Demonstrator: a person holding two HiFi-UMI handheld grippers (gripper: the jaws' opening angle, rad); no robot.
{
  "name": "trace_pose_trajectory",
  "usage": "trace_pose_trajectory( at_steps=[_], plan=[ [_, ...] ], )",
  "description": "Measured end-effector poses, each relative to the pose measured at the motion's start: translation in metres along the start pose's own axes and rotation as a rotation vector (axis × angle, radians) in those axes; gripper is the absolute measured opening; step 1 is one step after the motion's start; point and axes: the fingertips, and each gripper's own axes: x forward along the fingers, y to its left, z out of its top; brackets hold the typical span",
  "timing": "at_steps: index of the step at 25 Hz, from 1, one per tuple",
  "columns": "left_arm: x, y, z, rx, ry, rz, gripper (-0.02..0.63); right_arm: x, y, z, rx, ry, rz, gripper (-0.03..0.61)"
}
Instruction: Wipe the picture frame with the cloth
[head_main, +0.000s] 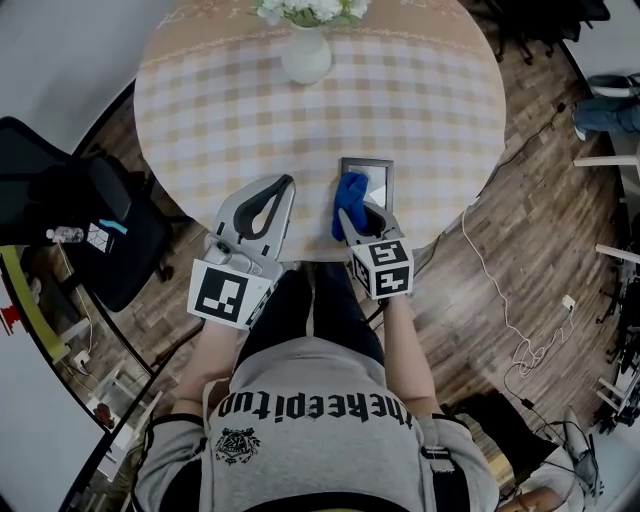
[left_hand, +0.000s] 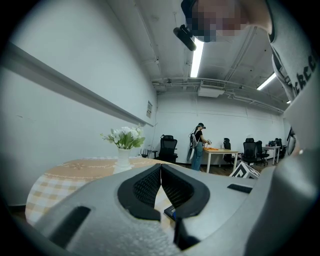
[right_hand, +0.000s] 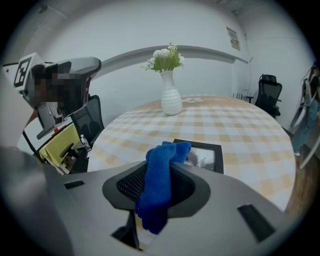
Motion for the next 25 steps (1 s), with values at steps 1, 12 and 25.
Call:
trace_pose_trajectory(
  at_steps=[1,12,25],
  plan=[
    [0.0,0.0,0.001,-0.004,0.002,-0.001,0.017,0.0,0.0,-0.001,0.003,0.0,-0.003,0.117],
    [-0.003,-0.007,0.003,0.009,-0.008,-0.03,0.017,-0.012,-0.004,-0.017,0.042,0.002,-0.036,0.117],
    [0.004,-0.019,0.004,0.012,0.003,-0.036,0.017,-0.038,-0.066,-0.03,0.089,0.003,-0.179,0.118]
  ],
)
